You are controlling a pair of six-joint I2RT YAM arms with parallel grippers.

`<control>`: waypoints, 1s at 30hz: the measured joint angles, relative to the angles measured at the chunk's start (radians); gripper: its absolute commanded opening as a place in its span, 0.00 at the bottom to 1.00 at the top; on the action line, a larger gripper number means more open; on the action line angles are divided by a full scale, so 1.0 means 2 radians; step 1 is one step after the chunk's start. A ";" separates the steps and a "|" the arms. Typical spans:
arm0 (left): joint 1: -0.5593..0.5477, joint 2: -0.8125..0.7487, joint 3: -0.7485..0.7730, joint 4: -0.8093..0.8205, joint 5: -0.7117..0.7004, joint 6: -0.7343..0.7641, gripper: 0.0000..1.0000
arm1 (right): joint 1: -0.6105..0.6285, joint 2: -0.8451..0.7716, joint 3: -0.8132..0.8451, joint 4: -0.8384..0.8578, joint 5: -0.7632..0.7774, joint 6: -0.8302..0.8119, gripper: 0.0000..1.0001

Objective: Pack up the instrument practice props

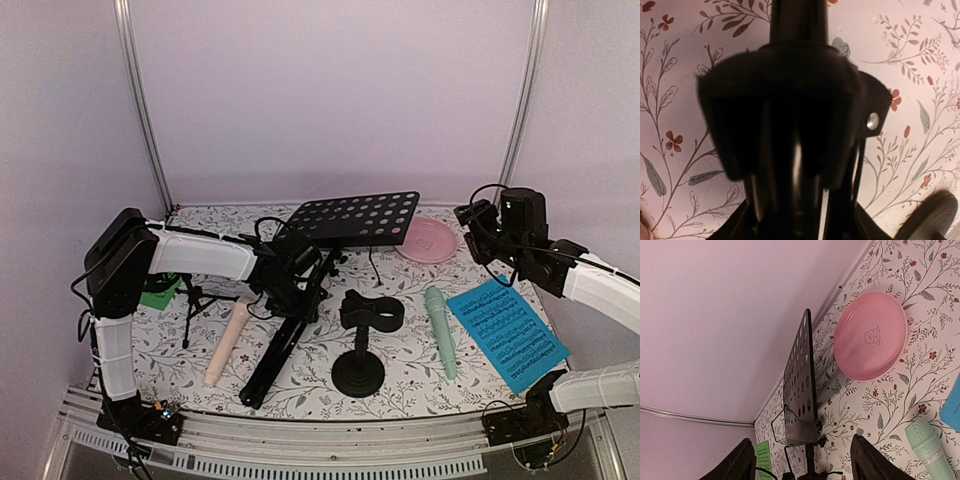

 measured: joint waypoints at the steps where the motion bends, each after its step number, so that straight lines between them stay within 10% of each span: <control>1: 0.000 0.001 0.002 -0.002 0.000 0.000 0.17 | -0.001 -0.005 0.003 -0.004 0.004 -0.002 0.68; 12: 0.000 0.002 0.013 -0.024 0.002 0.009 0.96 | -0.003 -0.038 0.045 -0.027 0.058 -0.093 0.69; 30: 0.001 0.003 0.153 -0.150 0.048 0.080 0.99 | -0.005 -0.066 0.072 -0.027 0.102 -0.216 0.70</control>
